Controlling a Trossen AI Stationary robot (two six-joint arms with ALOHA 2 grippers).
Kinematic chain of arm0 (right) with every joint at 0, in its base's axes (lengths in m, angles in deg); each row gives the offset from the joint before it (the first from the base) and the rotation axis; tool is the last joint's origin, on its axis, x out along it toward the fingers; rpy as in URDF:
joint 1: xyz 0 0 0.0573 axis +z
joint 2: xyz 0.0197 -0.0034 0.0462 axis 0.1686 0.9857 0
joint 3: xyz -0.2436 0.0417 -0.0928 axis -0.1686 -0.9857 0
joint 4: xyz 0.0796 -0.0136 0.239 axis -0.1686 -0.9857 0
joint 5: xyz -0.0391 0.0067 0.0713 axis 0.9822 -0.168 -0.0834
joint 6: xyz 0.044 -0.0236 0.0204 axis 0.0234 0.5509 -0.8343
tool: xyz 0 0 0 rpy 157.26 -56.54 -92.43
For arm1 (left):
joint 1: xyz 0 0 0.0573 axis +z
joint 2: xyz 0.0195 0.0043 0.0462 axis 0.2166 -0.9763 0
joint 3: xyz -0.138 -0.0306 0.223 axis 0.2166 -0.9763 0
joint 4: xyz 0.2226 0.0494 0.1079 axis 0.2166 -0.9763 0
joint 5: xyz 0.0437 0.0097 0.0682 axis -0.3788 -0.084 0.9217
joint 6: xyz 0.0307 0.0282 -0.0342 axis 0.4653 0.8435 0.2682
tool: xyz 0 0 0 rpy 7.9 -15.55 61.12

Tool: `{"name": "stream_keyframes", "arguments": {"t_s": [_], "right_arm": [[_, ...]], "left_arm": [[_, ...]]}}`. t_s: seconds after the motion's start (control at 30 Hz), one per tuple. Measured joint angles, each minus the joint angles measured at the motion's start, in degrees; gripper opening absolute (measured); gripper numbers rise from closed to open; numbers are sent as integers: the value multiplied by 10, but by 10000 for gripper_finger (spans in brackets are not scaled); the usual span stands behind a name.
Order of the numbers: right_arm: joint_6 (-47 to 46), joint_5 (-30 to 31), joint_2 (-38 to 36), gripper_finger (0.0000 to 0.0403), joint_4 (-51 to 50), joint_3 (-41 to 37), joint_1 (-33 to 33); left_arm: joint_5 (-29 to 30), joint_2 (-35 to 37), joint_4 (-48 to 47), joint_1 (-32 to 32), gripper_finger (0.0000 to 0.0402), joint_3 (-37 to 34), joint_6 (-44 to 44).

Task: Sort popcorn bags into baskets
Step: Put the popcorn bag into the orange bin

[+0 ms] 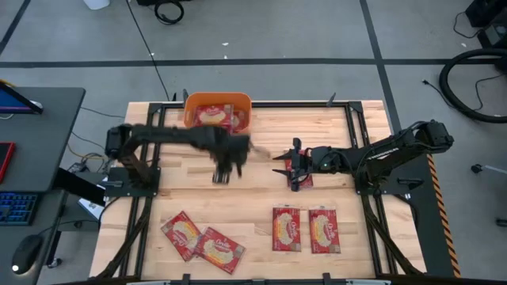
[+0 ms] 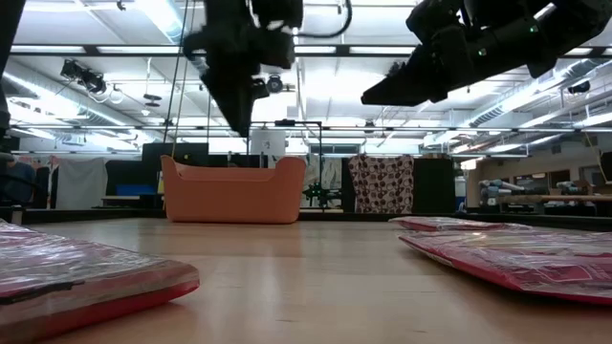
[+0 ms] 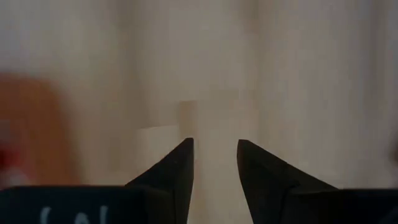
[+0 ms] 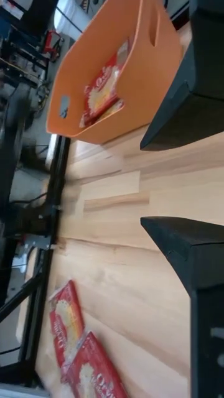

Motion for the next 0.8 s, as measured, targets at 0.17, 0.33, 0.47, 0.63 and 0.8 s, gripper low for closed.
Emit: {"name": "stream_keyframes", "arguments": {"t_s": [0.17,0.33,0.47,0.63,0.8], "right_arm": [[1,36,0,187,-5,0,0],[2,43,0,187,-3,0,0],[3,45,0,187,6,0,0],[7,45,0,187,17,0,0],[13,44,0,187,37,0,0]], "left_arm": [[-75,0,35,-116,128,-63,-110],[-197,0,188,-216,128,-141,-248],[-217,0,365,-279,126,-207,-356],[-225,0,454,-320,118,-263,-444],[-158,-1,429,-328,116,-299,-477]]}}
